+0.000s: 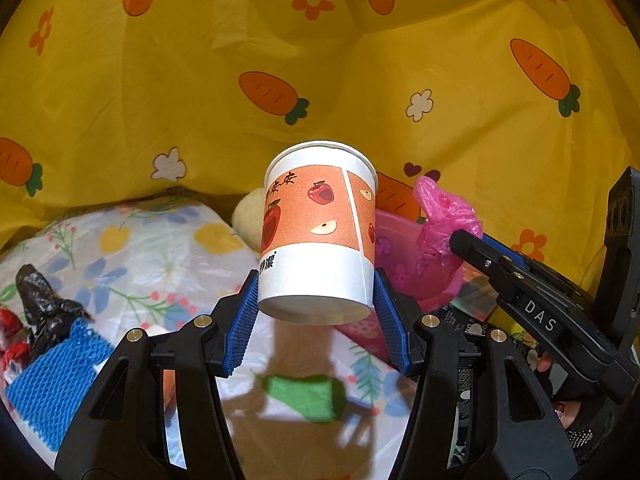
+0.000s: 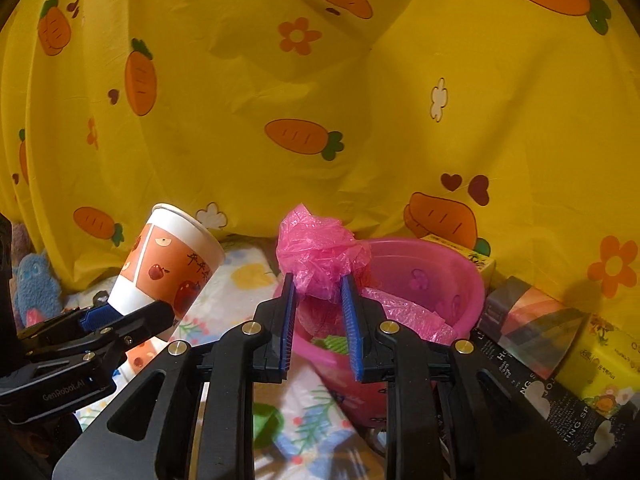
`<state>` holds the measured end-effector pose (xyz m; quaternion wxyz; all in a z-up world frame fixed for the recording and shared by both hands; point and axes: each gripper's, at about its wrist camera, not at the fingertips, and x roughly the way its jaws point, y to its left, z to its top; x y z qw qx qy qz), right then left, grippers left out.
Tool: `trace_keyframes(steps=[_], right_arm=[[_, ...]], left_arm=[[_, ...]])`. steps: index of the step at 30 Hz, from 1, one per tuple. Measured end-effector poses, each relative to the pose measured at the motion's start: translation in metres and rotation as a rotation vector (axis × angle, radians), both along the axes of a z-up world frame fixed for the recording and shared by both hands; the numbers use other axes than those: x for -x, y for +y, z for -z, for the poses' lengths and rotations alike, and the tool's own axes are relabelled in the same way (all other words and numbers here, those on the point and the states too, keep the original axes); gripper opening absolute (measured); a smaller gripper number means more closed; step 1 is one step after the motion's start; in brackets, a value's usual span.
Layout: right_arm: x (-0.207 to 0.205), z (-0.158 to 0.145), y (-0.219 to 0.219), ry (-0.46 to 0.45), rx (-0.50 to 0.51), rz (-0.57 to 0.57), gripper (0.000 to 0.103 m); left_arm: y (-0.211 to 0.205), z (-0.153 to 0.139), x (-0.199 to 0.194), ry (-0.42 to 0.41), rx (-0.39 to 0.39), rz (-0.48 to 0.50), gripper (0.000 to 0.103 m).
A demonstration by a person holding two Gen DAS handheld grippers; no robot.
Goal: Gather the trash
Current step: 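Carry the paper cup and pink bag over the pink bucket with both tools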
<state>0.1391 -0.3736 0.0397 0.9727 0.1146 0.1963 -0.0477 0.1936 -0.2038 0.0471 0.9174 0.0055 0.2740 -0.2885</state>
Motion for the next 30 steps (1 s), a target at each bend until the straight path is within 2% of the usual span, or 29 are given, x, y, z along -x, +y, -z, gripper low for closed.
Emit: trace_keyframes(steps=[11, 30], right_arm=[[-0.029, 0.012, -0.035, 0.035, 0.003, 0.074, 0.024], [-0.058, 0.03, -0.05, 0.088, 0.018, 0.106, 0.024]], left_arm=[[-0.056, 0.026, -0.048, 0.068, -0.035, 0.07, 0.055], [-0.086, 0.05, -0.076, 0.113, -0.071, 0.108, 0.055]])
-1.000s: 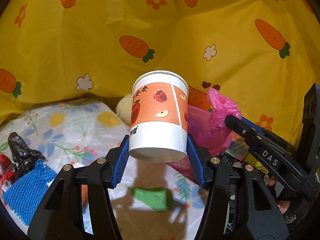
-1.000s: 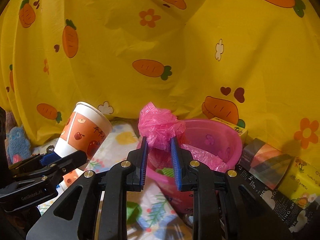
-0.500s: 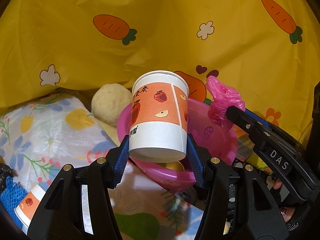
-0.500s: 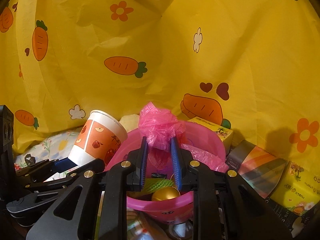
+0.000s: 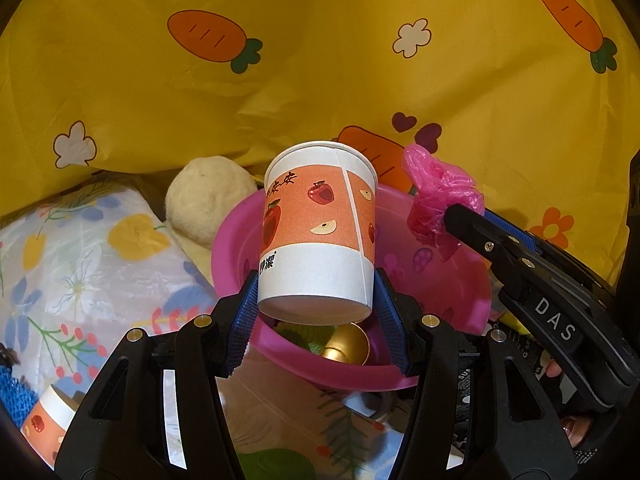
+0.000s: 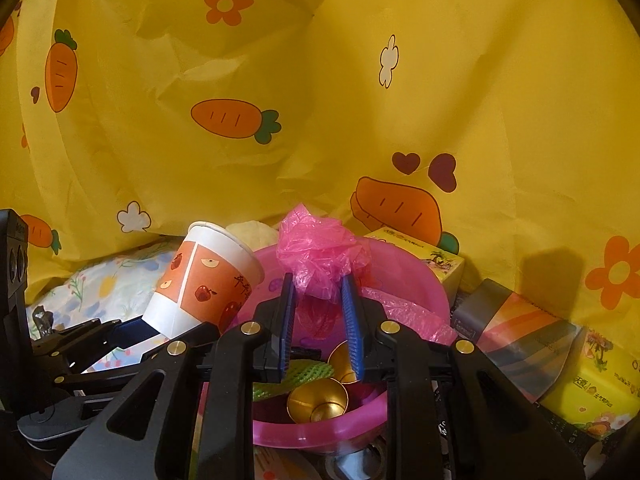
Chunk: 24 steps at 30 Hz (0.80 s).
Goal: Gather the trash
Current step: 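Carry the paper cup and pink bag over the pink bucket with both tools, then open both tools to drop the cup and pink bag into the bucket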
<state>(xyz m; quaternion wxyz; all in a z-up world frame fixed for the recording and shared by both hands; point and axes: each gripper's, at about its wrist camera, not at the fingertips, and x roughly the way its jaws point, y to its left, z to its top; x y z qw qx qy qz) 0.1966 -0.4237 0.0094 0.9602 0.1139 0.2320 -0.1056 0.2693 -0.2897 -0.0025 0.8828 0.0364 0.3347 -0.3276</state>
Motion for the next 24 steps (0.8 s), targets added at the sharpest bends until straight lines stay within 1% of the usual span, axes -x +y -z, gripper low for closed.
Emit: trace_keyframes(steps=[11, 18, 21, 22, 23, 24], right_arm=[[-0.008, 0.008, -0.001, 0.017, 0.0, 0.001, 0.024], [-0.01, 0.01, -0.002, 0.02, -0.009, -0.003, 0.025], [-0.01, 0.01, -0.002, 0.015, -0.017, -0.001, 0.033], [-0.01, 0.009, -0.003, 0.012, -0.019, 0.001, 0.038], [-0.009, 0.009, -0.003, 0.008, -0.02, 0.003, 0.044], [-0.009, 0.009, -0.003, 0.006, -0.021, 0.006, 0.046]], left_arm=[[-0.007, 0.012, -0.008, 0.038, -0.005, 0.012, 0.055], [-0.008, 0.014, -0.009, 0.042, -0.011, 0.013, 0.055], [-0.007, 0.014, -0.008, 0.03, -0.009, 0.008, 0.056], [-0.007, 0.014, -0.008, 0.029, -0.009, 0.013, 0.056], [-0.007, 0.014, -0.007, 0.026, -0.013, 0.013, 0.057], [-0.006, 0.014, -0.006, 0.02, -0.018, 0.01, 0.06]])
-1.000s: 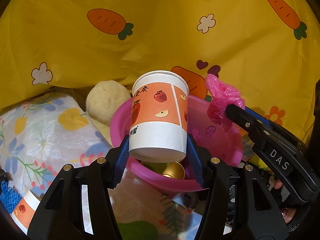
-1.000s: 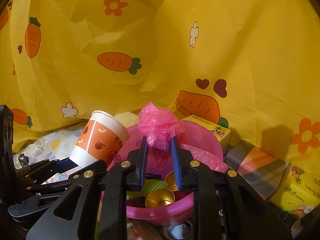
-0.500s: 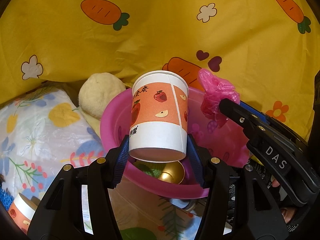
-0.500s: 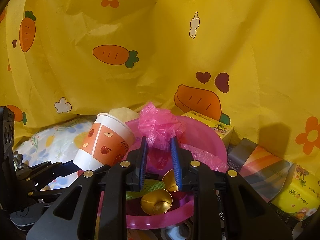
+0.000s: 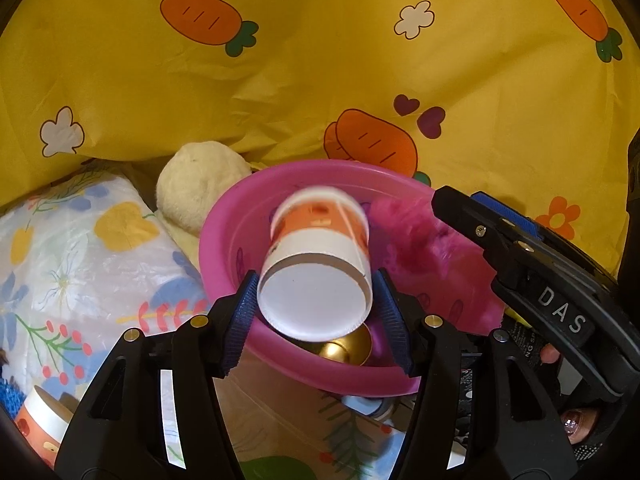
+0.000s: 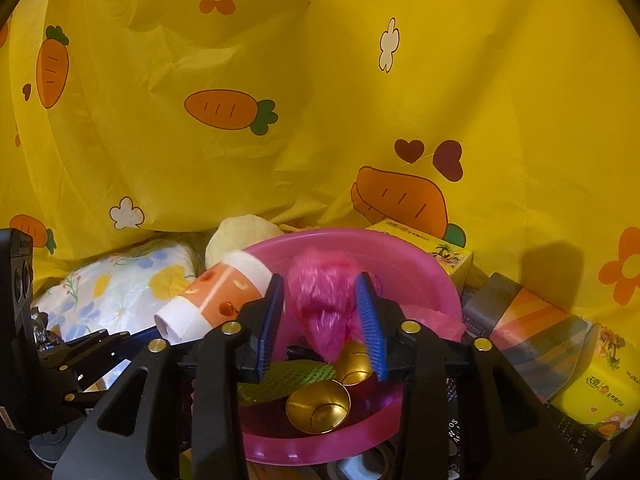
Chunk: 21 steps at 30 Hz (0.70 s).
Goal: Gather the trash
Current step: 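Open both tools to drop the cup and pink bag into the bucket, then move both open tools back toward the blue mesh sleeve and paper cup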
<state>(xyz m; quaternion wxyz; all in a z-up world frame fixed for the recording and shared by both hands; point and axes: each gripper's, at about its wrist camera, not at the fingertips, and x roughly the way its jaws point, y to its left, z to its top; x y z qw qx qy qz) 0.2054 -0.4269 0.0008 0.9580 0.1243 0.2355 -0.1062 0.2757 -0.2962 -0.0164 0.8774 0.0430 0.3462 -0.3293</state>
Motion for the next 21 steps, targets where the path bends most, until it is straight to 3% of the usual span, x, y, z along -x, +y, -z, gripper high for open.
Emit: trace_keyframes(steps=[2, 4, 6, 17, 21], right_arm=[[0.001, -0.001, -0.001, -0.002, -0.007, 0.005, 0.046], [0.002, -0.001, -0.002, -0.005, -0.01, 0.012, 0.048], [0.004, -0.002, -0.002, -0.008, -0.01, 0.017, 0.051], [0.021, -0.009, 0.005, -0.021, 0.002, 0.041, 0.077], [0.029, -0.011, 0.013, -0.027, 0.02, 0.049, 0.081]], left_arm=[[0.002, -0.001, 0.002, -0.013, 0.004, -0.003, 0.067], [0.006, -0.004, 0.004, -0.03, -0.002, -0.029, 0.084], [0.012, -0.007, 0.006, -0.05, 0.008, -0.05, 0.088], [0.047, -0.012, 0.017, -0.07, 0.016, -0.163, 0.095], [0.06, -0.014, 0.027, -0.086, 0.018, -0.194, 0.096]])
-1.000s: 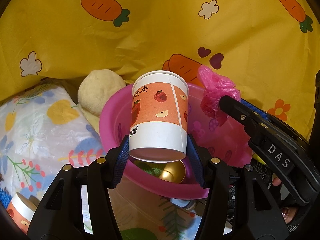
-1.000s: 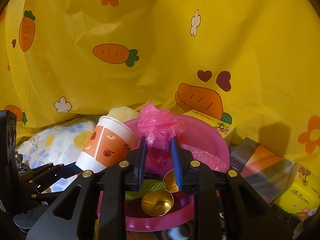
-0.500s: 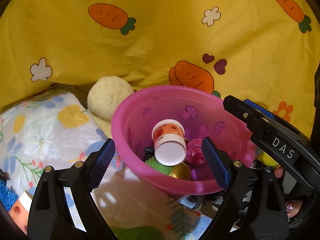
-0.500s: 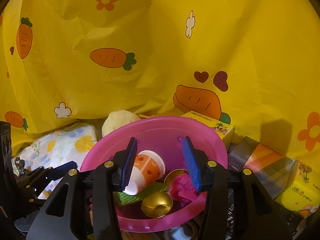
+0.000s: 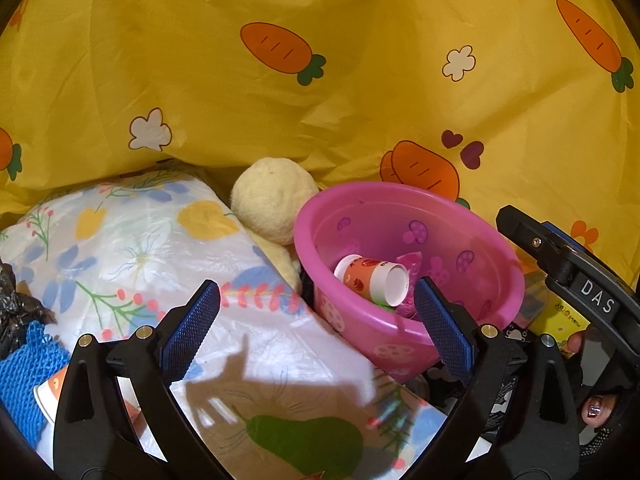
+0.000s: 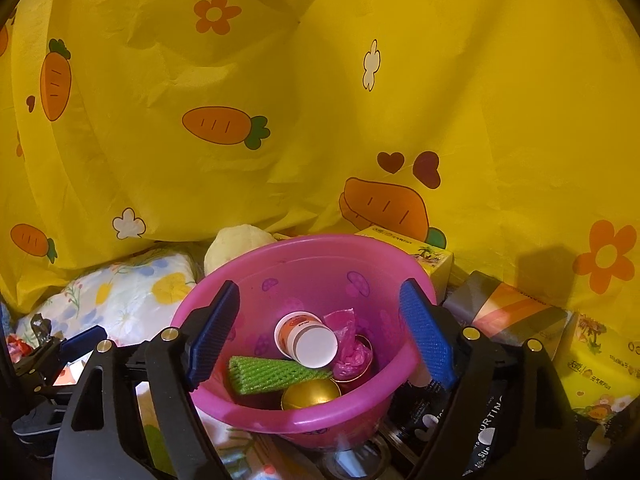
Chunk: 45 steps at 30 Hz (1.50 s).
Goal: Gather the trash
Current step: 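Move both open tools back toward the blue mesh sleeve and paper cup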
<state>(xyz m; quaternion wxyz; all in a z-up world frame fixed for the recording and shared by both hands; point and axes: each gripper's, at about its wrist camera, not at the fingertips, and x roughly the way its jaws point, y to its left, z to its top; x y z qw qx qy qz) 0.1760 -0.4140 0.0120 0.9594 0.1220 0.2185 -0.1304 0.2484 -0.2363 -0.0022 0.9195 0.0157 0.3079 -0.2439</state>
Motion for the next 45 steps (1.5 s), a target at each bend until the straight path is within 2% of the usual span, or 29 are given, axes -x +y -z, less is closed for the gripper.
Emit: trace_keyframes(steps=[23, 32, 45], right_arm=[[0.068, -0.005, 0.075, -0.056, 0.128, 0.008, 0.084], [0.09, 0.0, 0.112, -0.046, 0.155, -0.037, 0.084], [0.102, 0.003, 0.162, -0.051, 0.175, -0.12, 0.084]], left_arm=[[0.075, -0.005, 0.067, -0.065, -0.022, -0.138, 0.096], [0.107, -0.005, 0.096, -0.099, -0.033, -0.194, 0.096], [0.156, -0.002, 0.122, -0.091, -0.021, -0.27, 0.096]])
